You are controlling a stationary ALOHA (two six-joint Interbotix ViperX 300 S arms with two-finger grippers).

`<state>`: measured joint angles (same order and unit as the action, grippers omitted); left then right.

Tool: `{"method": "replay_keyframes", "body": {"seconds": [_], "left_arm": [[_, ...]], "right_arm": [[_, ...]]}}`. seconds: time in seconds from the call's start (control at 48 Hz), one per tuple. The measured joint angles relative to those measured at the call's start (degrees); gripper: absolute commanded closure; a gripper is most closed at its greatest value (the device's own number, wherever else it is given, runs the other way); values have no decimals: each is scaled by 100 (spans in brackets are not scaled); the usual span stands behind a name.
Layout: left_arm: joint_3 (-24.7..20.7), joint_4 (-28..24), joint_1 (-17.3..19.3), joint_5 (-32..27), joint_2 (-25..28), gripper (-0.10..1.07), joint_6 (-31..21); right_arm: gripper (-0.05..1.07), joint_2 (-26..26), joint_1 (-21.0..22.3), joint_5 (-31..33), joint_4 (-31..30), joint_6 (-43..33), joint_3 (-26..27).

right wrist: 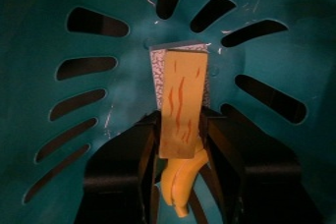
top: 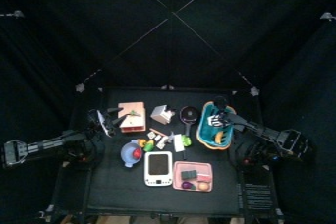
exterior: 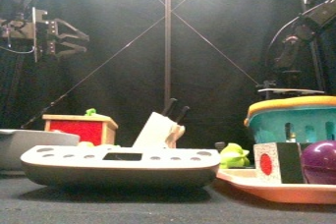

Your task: Place egg sushi on stove

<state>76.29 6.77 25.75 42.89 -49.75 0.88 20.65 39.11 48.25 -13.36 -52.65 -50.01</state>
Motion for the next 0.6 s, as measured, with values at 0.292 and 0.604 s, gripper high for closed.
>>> {"method": "replay_keyframes", "body": {"seconds": [0.292, 0.604], "left_arm": [[0, 0, -9, 0, 9, 12, 0], [0, 0, -9, 0, 9, 12, 0]], "right_arm": [[36, 167, -431, -9, -105, 70, 0], [36, 800, -1195, 114, -422, 53, 176]]}}
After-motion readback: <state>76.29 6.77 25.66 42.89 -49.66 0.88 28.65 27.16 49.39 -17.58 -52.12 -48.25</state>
